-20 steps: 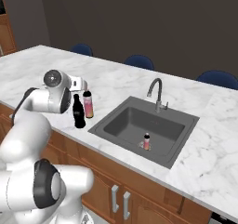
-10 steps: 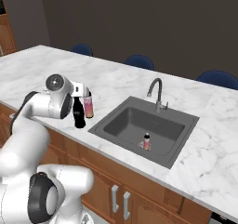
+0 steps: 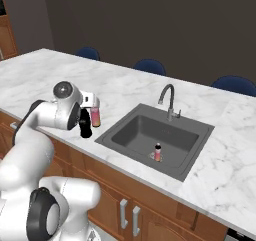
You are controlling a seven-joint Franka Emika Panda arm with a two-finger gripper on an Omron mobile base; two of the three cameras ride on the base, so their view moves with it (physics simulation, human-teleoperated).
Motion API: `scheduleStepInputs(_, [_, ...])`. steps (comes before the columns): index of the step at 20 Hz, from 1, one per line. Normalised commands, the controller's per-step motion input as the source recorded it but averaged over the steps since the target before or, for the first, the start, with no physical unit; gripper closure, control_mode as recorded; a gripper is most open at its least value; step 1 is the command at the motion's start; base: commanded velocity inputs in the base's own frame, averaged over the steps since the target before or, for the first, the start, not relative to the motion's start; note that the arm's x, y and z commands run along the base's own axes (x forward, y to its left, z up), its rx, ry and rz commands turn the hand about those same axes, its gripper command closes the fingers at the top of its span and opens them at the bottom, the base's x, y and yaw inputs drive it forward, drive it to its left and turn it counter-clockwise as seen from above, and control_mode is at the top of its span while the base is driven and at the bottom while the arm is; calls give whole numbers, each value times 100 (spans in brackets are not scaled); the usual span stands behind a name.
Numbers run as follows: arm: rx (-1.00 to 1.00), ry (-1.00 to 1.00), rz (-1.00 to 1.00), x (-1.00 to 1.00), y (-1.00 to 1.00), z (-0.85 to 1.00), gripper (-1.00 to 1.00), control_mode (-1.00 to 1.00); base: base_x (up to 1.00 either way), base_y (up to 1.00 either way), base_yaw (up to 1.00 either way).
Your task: Place the large bottle from the dining counter next to the other large bottle outside the sink, and place the small bottle from the dining counter next to the other small bottle inside the sink.
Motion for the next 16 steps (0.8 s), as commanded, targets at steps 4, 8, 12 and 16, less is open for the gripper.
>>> scheduleStepInputs(4, [0, 0, 0, -16, -9, 0, -100, -100, 0, 0, 0])
scheduleStepInputs(8, [0, 0, 0, -27, -9, 0, -100, -100, 0, 0, 0])
scheduleStepInputs(12, [0, 0, 0, -25, -10, 0, -100, -100, 0, 0, 0])
scheduleStepInputs(16, [0, 0, 0, -20, -18, -1, -100, -100, 0, 0, 0])
